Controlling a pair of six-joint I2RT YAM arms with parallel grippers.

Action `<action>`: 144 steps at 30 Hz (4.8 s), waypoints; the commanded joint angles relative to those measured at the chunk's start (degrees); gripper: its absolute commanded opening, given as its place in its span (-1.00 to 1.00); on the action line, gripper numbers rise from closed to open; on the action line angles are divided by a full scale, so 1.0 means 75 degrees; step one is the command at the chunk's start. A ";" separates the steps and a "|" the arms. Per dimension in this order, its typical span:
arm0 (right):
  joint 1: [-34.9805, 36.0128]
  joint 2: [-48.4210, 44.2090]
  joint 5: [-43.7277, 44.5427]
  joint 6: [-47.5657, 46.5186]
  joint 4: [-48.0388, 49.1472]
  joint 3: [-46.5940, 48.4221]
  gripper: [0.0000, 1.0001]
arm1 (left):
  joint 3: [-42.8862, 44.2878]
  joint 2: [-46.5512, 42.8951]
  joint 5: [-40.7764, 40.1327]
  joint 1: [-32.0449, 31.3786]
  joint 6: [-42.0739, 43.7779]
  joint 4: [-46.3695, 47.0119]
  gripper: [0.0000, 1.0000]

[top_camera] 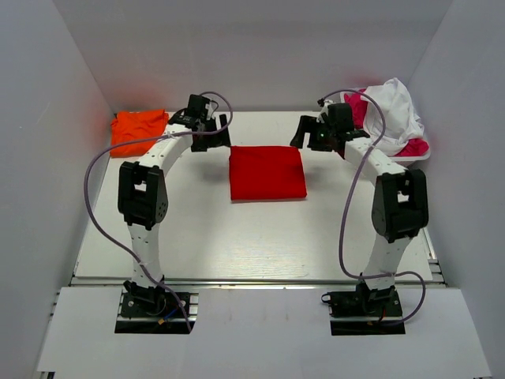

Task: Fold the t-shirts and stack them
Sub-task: Fold the long partially folded tshirt into a neat square, then put the neatly folded tshirt into the corner of the board with the left arm

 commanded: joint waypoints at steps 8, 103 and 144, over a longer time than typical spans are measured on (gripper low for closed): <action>0.0049 -0.1308 -0.1457 -0.0025 0.1198 -0.1795 0.81 | -0.1487 -0.1158 0.2427 -0.0645 0.0824 0.1321 1.00; -0.0185 -0.5302 0.2011 -0.0424 0.2264 -0.6212 0.81 | -0.1465 -0.0630 0.0825 -0.0505 0.3070 0.1570 -1.00; -0.0150 -0.5045 0.1860 -0.0412 0.1795 -0.5837 0.81 | 0.1924 -0.0536 -0.0478 0.2682 0.7247 0.1181 -1.00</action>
